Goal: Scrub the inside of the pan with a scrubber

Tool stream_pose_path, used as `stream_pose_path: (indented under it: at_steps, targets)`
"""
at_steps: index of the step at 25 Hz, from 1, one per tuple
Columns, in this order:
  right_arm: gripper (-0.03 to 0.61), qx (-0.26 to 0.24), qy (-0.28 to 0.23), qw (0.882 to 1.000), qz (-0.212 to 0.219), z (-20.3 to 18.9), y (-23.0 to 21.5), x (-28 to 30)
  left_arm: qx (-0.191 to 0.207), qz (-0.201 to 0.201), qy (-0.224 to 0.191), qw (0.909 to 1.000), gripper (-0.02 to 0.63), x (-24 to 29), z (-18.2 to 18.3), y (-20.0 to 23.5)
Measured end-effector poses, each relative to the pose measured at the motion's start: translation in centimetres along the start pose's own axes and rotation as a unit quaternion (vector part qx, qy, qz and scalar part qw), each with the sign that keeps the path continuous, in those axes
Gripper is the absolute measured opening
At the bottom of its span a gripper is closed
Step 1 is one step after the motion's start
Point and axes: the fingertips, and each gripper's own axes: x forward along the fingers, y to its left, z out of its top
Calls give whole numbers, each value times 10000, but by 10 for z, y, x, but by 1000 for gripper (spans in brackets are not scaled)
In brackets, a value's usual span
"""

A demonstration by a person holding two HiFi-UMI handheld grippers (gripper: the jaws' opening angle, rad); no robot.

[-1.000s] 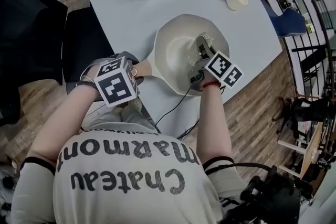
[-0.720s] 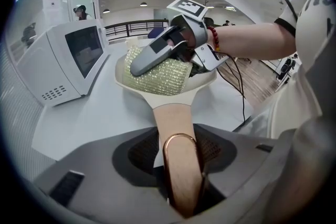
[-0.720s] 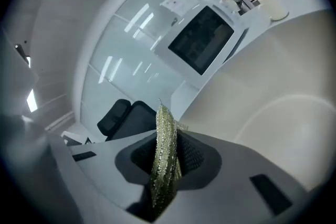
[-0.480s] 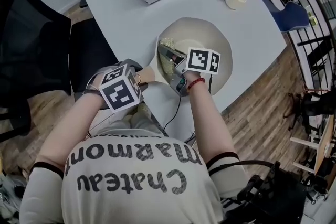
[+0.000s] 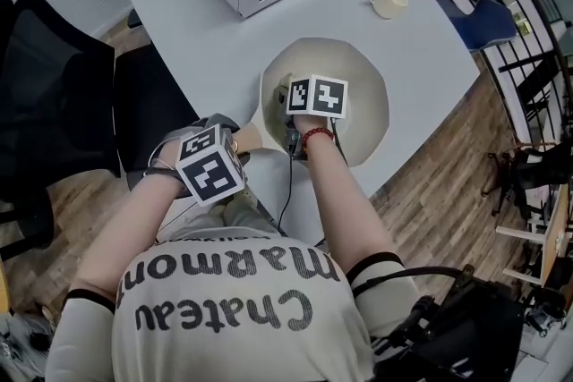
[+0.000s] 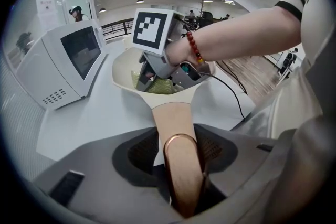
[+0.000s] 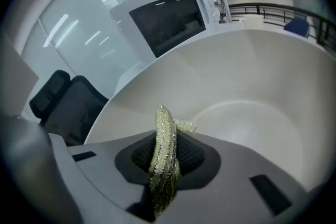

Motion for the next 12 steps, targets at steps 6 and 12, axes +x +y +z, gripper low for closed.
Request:
stream_pose_path:
  at_steps: [6,12]
  targets:
    - [58,-351,-155,9933,-1093,16,-59,-20,-251,-84,-201,9994,202,0,2,1]
    - [57,-154,-151,9861,-1645,13,-114,-42,-331,-139,-210,9991,201,0,-2,2]
